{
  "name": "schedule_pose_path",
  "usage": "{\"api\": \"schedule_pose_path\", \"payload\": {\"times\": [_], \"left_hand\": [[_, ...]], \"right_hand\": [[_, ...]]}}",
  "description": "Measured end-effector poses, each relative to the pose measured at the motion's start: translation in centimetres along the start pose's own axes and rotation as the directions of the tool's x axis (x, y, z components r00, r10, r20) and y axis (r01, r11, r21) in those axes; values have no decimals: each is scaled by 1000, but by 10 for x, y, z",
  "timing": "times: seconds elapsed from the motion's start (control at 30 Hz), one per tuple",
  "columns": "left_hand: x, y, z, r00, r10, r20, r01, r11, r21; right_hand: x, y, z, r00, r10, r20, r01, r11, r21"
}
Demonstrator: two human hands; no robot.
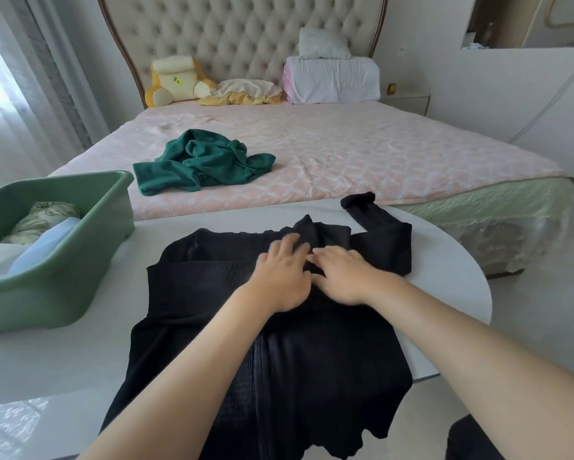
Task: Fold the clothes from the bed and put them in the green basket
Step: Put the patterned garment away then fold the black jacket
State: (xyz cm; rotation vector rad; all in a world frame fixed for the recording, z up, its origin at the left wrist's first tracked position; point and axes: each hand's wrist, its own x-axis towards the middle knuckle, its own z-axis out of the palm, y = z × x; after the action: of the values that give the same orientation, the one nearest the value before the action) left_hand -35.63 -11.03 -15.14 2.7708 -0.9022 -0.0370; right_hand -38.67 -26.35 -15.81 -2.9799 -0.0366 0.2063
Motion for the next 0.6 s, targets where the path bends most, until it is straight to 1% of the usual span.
{"api": "schedule_pose_path", "payload": {"times": [0.03, 0.07, 0.1, 0.17, 0.2, 0.23, 0.27, 0.33, 0.37, 0.4, 0.43, 0.5, 0.57, 0.6], "left_hand": [[0, 1, 7, 995, 32, 94, -34, 999, 18], [0, 0, 12, 983, 31, 179, -37, 999, 27], [0, -1, 14, 973, 22, 229, -31, 999, 35], [1, -2, 13, 964, 19, 264, -35, 998, 58], [2, -1, 11, 962, 17, 271, -37, 997, 68], [4, 0, 8, 962, 11, 274, -34, 996, 81], [6, 2, 5, 963, -2, 268, -25, 995, 97], [11, 9, 0, 975, -20, 222, -11, 990, 138], [13, 14, -2, 983, -17, 185, -11, 989, 148], [16, 21, -3, 990, -5, 140, -15, 990, 141], [20, 28, -4, 995, 17, 95, -28, 993, 114], [31, 45, -3, 995, 82, 51, -83, 996, 25], [42, 63, 2, 985, 155, 70, -153, 988, -31], [47, 71, 6, 980, 179, 83, -176, 984, -35]], "right_hand": [[-1, 2, 7, 1000, 4, 29, -4, 1000, -4], [-3, 4, 11, 999, 3, 47, -4, 1000, 18], [-5, 7, 11, 999, -8, 51, 5, 999, 47], [-8, 12, 6, 998, -38, 42, 32, 989, 147], [-10, 16, 1, 999, -39, 16, 35, 974, 222], [-11, 23, -4, 999, -19, -40, 30, 957, 288], [-13, 31, -8, 992, 20, -123, 22, 944, 330], [-16, 52, -16, 953, 133, -273, -26, 932, 362], [-18, 63, -19, 932, 189, -309, -61, 922, 381], [-22, 75, -23, 921, 231, -314, -88, 908, 410], [-25, 84, -27, 925, 252, -285, -110, 894, 434], [-33, 101, -31, 963, 223, -154, -141, 898, 417], [-39, 113, -31, 985, 175, -1, -169, 952, 254], [-39, 118, -27, 986, 164, 39, -168, 972, 166]]}}
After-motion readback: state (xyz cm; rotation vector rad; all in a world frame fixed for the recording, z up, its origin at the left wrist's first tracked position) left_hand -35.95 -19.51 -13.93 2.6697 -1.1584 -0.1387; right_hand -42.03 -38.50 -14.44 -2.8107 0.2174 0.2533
